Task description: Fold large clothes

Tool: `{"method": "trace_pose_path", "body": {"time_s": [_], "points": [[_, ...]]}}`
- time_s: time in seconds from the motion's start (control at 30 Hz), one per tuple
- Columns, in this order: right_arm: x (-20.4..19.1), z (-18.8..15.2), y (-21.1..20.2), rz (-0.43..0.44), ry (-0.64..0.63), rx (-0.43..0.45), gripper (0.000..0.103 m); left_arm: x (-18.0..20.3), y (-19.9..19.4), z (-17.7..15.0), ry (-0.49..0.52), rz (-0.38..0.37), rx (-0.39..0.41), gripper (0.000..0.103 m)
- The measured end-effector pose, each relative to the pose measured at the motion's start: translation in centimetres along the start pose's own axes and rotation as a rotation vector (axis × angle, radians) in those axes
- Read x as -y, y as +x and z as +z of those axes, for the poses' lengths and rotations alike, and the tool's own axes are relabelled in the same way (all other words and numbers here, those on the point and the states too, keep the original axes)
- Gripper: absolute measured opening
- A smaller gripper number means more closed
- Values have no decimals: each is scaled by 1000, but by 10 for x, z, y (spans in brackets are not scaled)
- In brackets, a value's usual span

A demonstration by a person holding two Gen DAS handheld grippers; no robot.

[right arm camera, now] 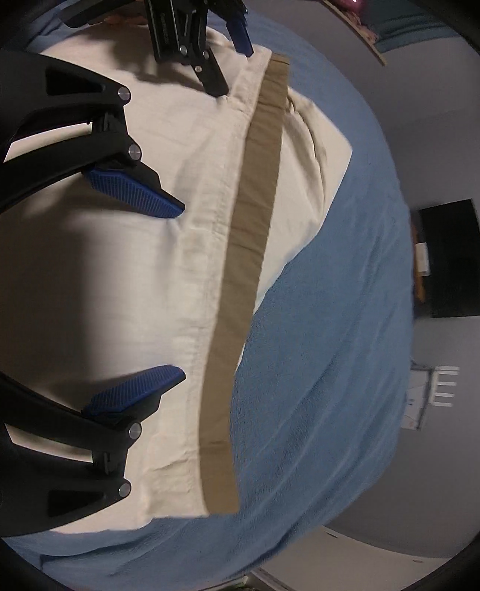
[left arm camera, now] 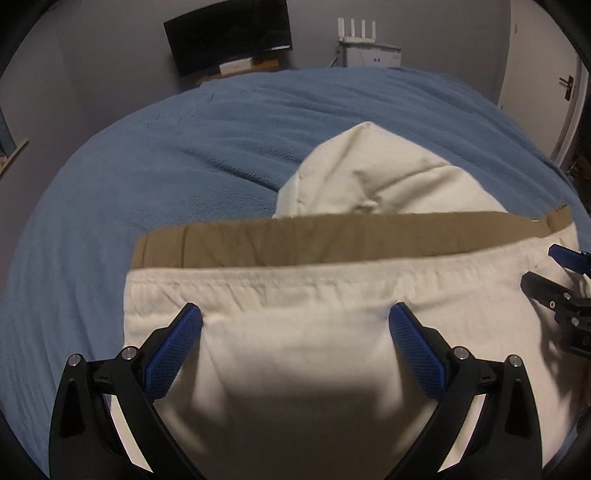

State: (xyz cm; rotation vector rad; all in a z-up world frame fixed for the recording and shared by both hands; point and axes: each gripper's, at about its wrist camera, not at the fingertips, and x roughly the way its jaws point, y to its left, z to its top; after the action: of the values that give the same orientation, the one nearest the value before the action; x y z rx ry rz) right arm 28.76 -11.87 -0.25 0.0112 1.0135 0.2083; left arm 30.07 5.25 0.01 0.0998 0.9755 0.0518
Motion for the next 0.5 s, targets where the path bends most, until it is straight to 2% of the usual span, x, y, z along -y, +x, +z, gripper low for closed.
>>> {"method": "trace_pose_path", "body": {"time_s": [0.1, 0.2, 0.37, 0.5], "points": [[10, 7, 17, 38, 68, -43, 84, -7, 18, 3, -21, -30, -72, 98], [8, 6, 30, 38, 51, -74, 86, -15, 37, -1, -46, -92, -141, 98], [3, 4, 49, 1, 15, -113, 87, -19, 56, -9, -53, -137, -181, 98], [2, -2, 58, -21, -1, -124, 89, -18, 65, -12, -48, -126, -200, 98]]}}
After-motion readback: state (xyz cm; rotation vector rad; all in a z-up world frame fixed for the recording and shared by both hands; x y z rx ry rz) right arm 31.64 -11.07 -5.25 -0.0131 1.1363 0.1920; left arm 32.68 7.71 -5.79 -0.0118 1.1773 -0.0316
